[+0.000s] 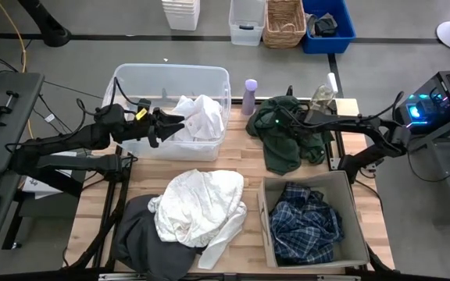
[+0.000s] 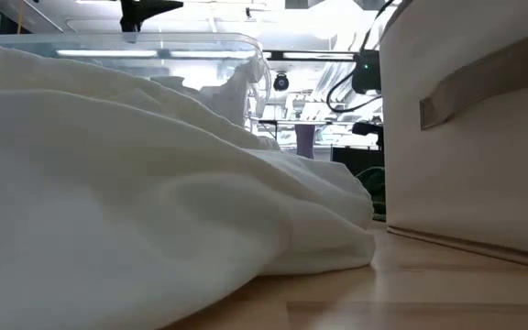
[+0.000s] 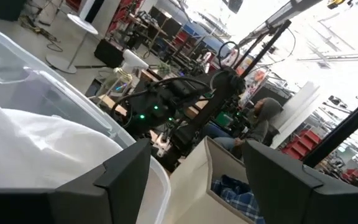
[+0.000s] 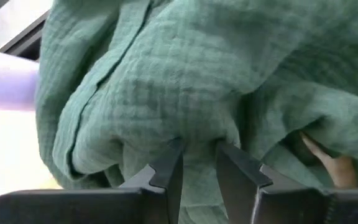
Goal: Sort clothes
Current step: Put the green shirt into the laundry bin
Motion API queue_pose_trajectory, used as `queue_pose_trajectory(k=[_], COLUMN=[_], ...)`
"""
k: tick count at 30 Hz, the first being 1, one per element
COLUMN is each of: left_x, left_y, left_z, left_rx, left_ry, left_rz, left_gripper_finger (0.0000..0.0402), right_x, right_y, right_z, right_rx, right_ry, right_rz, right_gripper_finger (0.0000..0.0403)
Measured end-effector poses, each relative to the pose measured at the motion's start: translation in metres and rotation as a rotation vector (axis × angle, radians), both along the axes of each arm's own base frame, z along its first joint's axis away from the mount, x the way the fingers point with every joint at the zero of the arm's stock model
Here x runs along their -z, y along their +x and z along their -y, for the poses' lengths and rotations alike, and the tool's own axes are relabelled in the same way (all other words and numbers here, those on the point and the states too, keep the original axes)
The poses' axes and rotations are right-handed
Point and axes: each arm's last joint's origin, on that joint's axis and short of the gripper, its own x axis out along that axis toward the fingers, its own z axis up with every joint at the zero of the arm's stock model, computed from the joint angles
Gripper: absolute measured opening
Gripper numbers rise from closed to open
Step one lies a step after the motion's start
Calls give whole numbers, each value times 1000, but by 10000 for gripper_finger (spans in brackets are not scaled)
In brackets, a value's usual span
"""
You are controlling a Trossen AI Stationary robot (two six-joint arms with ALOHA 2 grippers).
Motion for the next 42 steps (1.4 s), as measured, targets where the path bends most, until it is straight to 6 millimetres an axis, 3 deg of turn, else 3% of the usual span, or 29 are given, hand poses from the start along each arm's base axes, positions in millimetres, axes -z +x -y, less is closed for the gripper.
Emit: queue_pose_trajectory(k=[5, 10, 14, 19, 24, 33, 42], left_x=[0, 0, 0, 0, 0, 1, 2], left_y=[0, 0, 0, 0, 0, 0, 0], left_z=[0, 0, 0, 0, 0, 0, 0], left_rx=[0, 0, 0, -1, -1, -1, -1], left_ry=[1, 1, 4, 19, 19, 20, 15], left_rz=[-2, -3, -4, -7, -7, -10, -28], left_gripper_finger=[246, 246, 246, 246, 246, 246, 246], right_x=[1, 10, -4, -30, -38, -41, -36], right_y=[-2, -16, -5, 7, 8, 13, -1], right_z=[3, 7, 0, -12, -10, -7, -29], right_rx=[-22, 28, -145, -331, -392, -430, -446], right_ry=[-19, 113, 111, -17, -56, -86, 16], right_rz=[-25, -34, -15, -36, -59, -10, -192], right_gripper_finger=[95, 137, 152, 154, 154, 154, 156])
